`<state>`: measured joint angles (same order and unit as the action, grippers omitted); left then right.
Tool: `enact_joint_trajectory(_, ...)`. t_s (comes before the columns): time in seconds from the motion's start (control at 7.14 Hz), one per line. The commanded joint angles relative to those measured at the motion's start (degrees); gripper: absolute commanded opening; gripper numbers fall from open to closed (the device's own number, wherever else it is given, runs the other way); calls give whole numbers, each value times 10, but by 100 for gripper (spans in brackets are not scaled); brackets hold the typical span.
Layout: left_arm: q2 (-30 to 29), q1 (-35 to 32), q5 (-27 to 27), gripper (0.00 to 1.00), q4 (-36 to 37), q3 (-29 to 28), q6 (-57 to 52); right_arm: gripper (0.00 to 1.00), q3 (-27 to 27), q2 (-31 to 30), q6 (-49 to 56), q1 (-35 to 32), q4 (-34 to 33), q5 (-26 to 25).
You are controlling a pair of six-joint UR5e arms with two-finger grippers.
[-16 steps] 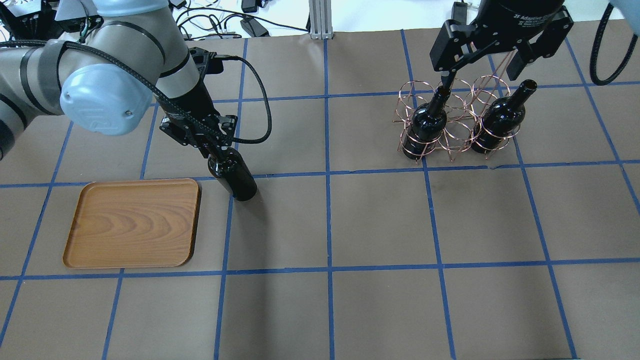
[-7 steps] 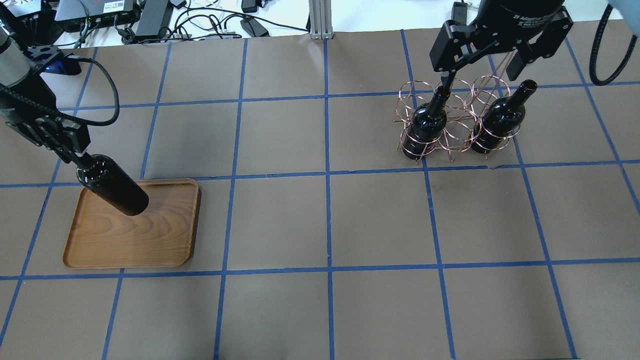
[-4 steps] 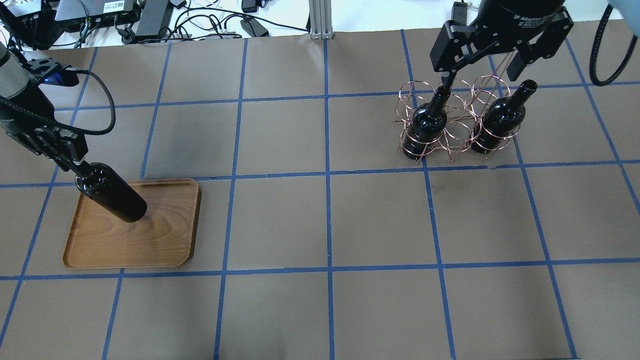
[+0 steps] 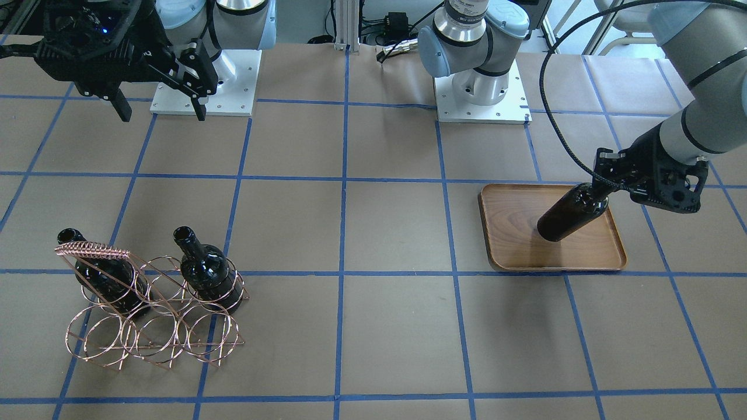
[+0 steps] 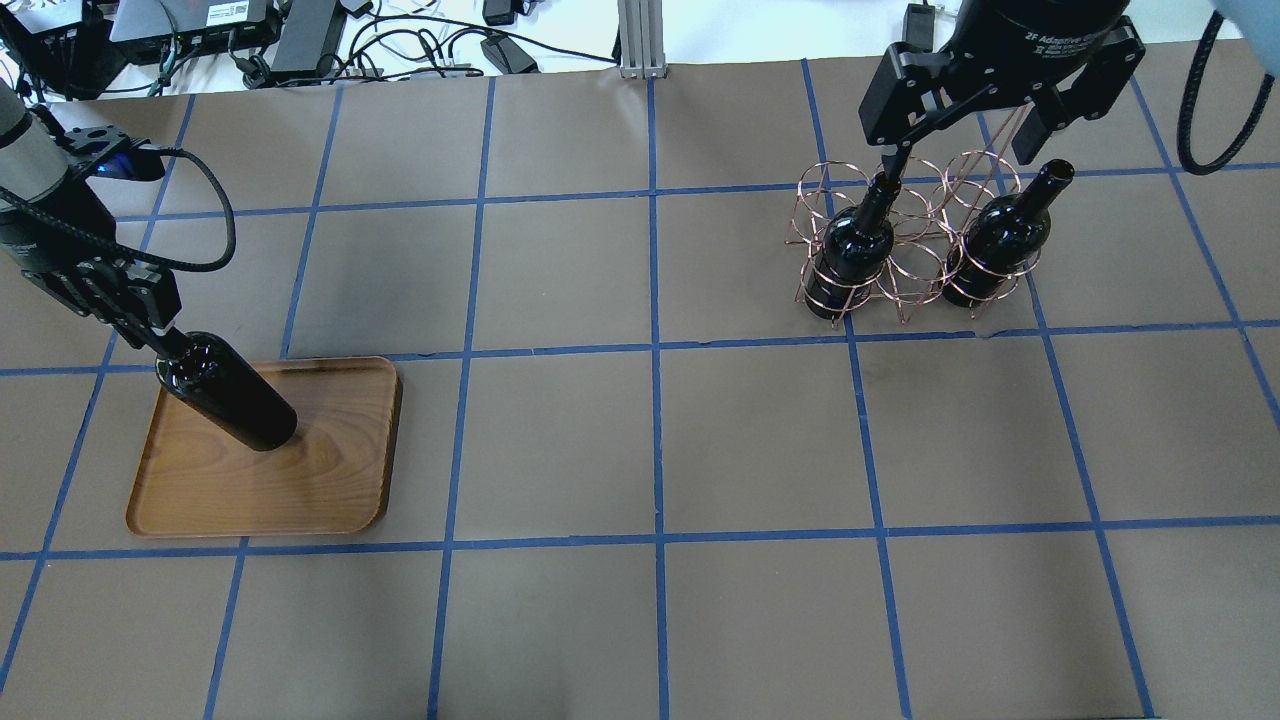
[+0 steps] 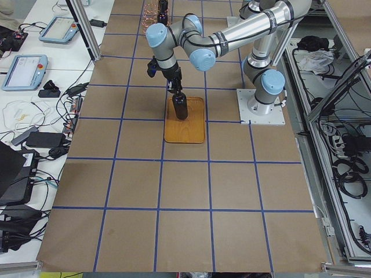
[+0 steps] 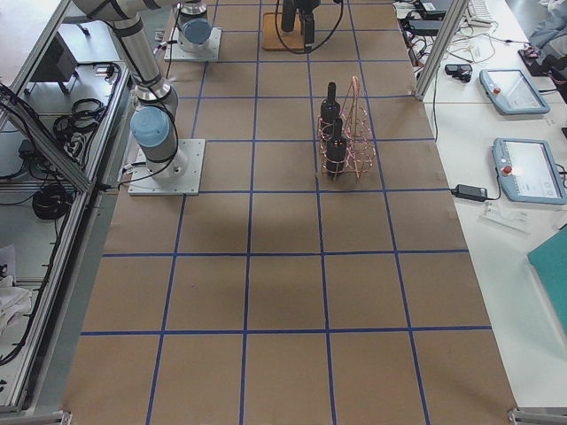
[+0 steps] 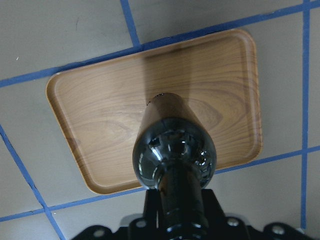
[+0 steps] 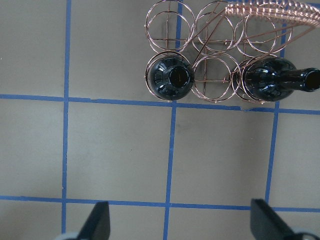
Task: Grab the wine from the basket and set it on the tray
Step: 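Lift the bottle with the left gripper and lower it onto the wooden tray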
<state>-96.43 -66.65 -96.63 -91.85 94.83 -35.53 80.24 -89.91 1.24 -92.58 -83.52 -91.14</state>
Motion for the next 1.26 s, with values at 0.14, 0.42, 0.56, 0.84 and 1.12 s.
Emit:
enact_joint_trajectory(0.14,-4,0,-13,0,1,0,4,100,0,0,0,0,0,0)
enact_joint_trajectory(0.42,-9,0,-12,0,1,0,5,100,0,0,0,0,-1,1)
enact_joint_trajectory(0.56,-10,0,-12,0,1,0,7,100,0,0,0,0,-1,1)
enact_joint_trajectory(0.84,-7,0,-15,100,1,0,13,100,0,0,0,1,-1,0)
enact_joint_trajectory(1.12,11,-8,-18,100,-21,-8,28,100,0,0,0,0,-7,3)
